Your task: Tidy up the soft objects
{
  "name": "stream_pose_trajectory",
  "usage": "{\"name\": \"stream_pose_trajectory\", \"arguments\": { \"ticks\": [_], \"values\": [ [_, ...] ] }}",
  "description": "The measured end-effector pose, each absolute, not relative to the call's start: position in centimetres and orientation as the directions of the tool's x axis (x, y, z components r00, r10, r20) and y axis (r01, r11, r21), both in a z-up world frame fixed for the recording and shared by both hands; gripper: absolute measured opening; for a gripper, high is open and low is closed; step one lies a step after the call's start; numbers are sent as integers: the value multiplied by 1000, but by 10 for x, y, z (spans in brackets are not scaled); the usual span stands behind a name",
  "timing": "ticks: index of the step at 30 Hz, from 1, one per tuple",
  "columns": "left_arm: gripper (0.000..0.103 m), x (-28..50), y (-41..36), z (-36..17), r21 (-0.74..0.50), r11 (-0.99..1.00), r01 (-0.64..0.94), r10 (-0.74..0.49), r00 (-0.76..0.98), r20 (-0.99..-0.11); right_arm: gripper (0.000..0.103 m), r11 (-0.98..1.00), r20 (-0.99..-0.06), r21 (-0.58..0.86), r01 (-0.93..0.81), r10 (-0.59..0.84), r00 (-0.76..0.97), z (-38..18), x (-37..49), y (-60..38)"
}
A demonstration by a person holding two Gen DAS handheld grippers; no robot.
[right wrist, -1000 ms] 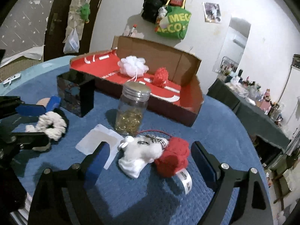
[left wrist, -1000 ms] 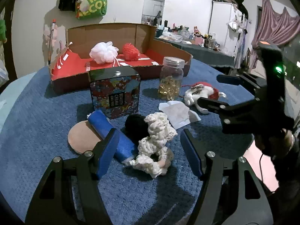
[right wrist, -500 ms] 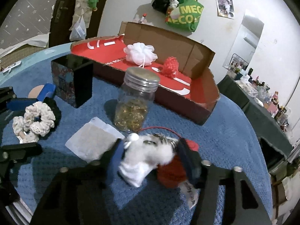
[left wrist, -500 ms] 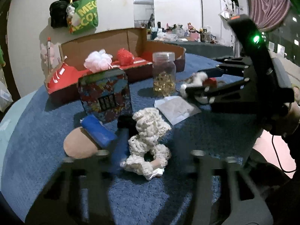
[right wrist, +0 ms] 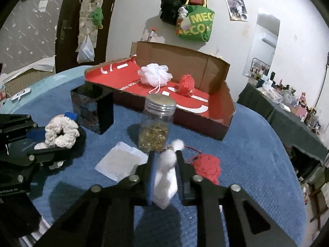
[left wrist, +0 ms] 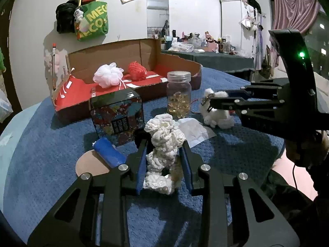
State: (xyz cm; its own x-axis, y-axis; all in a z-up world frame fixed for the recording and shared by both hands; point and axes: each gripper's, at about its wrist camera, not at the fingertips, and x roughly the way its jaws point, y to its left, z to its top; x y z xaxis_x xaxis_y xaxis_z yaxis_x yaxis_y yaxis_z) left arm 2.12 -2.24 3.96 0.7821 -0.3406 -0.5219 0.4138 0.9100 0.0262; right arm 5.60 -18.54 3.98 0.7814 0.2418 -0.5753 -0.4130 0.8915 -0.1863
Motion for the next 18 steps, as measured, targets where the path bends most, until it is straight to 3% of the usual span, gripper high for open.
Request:
{"name": "stream_pose_trajectory", "arguments": {
  "ticks": [12,18],
  "values": [
    [29,20,-19,42,18,907,420,-350,779,-521,11,892,-555,2,-453,378,741,50,42,-200],
    [29,22,-19,39,19,910,414,-339,771,-539,10,804,-546,258,-536,579,605,49,45,-204]
  ]
}}
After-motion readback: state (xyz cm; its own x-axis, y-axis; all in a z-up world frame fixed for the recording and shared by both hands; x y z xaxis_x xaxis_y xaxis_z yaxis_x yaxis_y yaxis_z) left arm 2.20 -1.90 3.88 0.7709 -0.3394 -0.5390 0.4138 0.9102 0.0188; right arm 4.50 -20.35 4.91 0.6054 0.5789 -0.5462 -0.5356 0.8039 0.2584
